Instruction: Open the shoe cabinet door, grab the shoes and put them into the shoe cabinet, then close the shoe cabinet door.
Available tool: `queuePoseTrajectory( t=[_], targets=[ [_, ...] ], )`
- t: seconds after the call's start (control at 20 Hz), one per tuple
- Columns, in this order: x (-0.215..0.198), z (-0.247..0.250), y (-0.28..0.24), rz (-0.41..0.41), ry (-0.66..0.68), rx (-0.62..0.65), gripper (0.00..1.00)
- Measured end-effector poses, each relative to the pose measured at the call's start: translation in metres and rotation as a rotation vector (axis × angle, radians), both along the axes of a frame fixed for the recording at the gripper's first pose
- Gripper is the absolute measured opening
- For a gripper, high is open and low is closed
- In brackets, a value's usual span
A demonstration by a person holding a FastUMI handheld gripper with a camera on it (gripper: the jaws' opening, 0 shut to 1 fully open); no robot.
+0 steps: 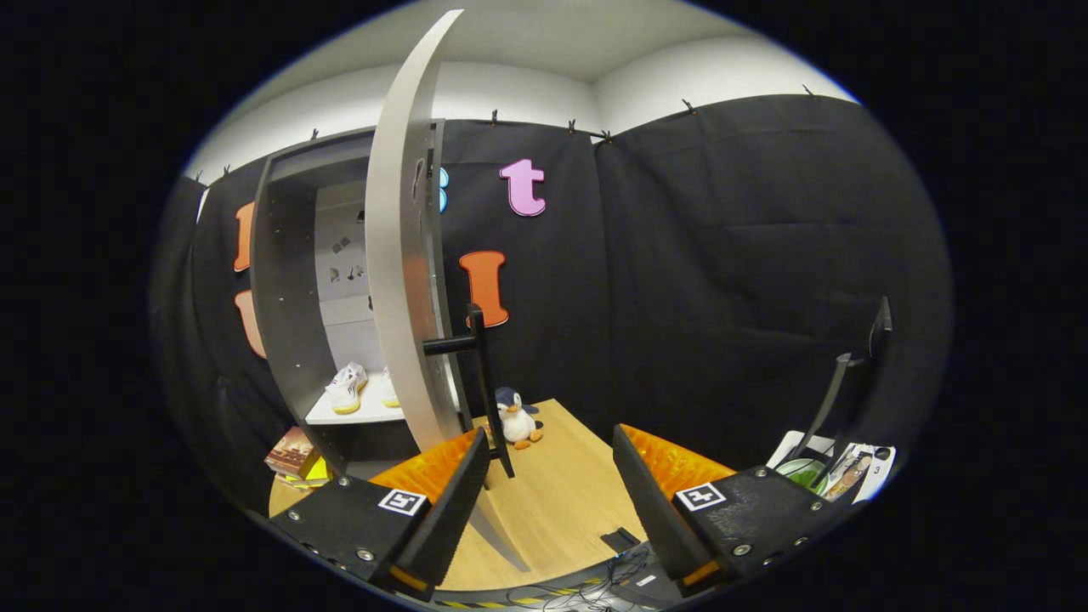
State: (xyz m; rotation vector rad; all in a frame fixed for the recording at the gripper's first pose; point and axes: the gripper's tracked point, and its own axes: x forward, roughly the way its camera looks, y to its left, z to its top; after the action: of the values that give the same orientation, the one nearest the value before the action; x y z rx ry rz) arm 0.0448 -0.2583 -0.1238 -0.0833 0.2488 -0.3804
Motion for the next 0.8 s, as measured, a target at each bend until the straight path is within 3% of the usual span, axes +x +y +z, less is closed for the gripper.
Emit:
queuePoseTrajectory(
  t=[0.15,0.35,0.8],
  targets=[
    [-0.005,-0.003,0.006,-0.014,0.024,-0.075,0.91],
    [-0.006,-0.004,0.016,-0.034,0.022,-0.068,0.90],
    [-0.005,-0.009,0.080,0.045,0.025,-0.044,0.90]
  ],
)
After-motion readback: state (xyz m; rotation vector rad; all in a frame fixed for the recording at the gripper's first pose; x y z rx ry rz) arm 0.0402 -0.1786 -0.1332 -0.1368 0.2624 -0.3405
